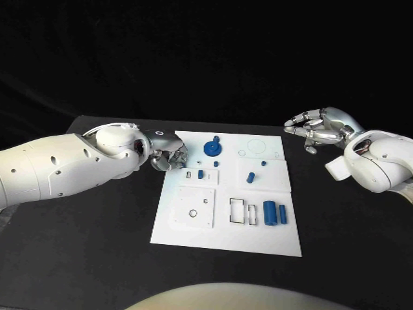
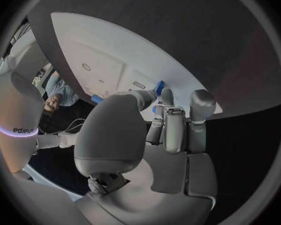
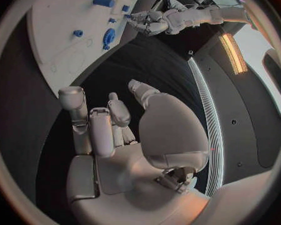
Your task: Assemble the parts on the task board
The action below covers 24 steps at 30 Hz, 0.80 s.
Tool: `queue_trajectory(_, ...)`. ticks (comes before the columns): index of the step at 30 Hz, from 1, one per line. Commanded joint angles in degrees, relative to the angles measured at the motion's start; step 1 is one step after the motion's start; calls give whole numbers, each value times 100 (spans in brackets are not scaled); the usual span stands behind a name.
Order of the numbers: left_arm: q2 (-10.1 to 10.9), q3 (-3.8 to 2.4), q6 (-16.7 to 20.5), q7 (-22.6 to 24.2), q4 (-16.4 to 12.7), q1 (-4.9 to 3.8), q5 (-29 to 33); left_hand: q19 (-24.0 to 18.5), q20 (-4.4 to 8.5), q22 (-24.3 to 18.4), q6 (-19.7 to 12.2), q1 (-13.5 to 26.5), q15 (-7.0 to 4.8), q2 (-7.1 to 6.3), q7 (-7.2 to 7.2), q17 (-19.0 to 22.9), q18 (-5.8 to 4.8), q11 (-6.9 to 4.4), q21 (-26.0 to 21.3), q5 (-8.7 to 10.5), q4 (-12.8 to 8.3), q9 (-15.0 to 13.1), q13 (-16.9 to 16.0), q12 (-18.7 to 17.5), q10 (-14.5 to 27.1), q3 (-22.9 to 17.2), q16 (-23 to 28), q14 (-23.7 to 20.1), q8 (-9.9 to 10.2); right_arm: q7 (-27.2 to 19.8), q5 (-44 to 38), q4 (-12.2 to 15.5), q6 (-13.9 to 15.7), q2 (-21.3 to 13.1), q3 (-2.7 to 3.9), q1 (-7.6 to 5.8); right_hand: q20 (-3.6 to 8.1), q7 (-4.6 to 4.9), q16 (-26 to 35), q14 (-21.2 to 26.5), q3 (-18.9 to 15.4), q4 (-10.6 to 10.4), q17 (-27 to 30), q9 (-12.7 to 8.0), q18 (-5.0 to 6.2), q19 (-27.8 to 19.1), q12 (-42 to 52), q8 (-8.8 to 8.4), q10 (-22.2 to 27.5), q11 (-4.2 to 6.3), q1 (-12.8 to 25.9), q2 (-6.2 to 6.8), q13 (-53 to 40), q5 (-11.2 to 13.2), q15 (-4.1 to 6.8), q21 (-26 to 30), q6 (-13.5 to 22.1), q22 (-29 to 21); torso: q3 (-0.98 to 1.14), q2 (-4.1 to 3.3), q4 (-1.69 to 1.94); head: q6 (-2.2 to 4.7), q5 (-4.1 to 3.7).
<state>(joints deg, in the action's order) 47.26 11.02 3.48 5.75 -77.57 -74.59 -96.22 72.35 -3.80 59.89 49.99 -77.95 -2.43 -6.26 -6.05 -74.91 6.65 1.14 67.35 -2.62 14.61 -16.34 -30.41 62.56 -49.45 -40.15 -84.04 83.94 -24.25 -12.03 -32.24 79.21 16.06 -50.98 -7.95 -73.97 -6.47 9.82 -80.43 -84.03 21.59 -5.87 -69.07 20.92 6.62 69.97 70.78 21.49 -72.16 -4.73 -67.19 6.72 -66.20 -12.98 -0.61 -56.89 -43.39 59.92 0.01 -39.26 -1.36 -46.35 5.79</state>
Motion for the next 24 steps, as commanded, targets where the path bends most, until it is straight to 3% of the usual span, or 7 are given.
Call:
queue_trajectory(1, -14, 6, 8, 107, -6, 10, 137, -41, -31, -6, 3, -67, 54, 16, -41, -363, 27, 44, -19, -23, 3, 21, 27, -36, -9, -87, 37, 20, 52, -69, -35, 2, -101, 4, 0, 5, 13, -11, 37, -118, 3, -44, -1, 6, 116, -3, -9, 25, -28, 3, -1, -44, 6, -20, 31, 38, 44, -5, 0, -1, 1, 5, -1)
queue_trajectory(11, -27, 5, 74, 4, 10, 10, 155, -40, -64, 0, 29, -137, 91, -40, -80, -340, 29, 87, -21, -22, -67, 61, 92, -108, -26, -260, 47, 9, 129, -80, -33, -1, -100, 11, 0, 11, 13, -10, 43, -116, 1, -50, 8, 5, 122, -20, -21, 24, -16, 2, 3, -45, 21, -21, 31, 70, 49, -32, 1, 3, 1, 5, -1)
queue_trajectory(17, -34, 5, 102, -37, -2, 10, 165, -22, -78, 23, 77, -96, 103, -326, -91, -340, 27, 100, -5, -20, -134, 70, 136, -147, -56, -180, 45, 13, 153, -80, -33, -3, -102, 11, 0, 13, 13, -10, 43, -116, 1, -50, 8, 5, 122, -20, -21, 24, -16, 2, 3, -45, 21, -21, 31, 70, 49, -32, -2, 1, 1, 2, -3)
queue_trajectory(24, -39, 5, 195, -65, -2, 10, 193, 16, -89, 66, 87, 98, 118, -682, -101, -359, 19, 116, 24, -22, -25, 120, 183, -168, -132, -33, 30, 34, 254, -81, -33, -6, -102, 12, 0, 16, 13, -10, 44, -115, -1, -55, 9, 4, 123, -22, -21, 23, -15, 2, 4, -45, 21, -22, 30, 74, 55, -34, 0, 4, 0, 6, -8)
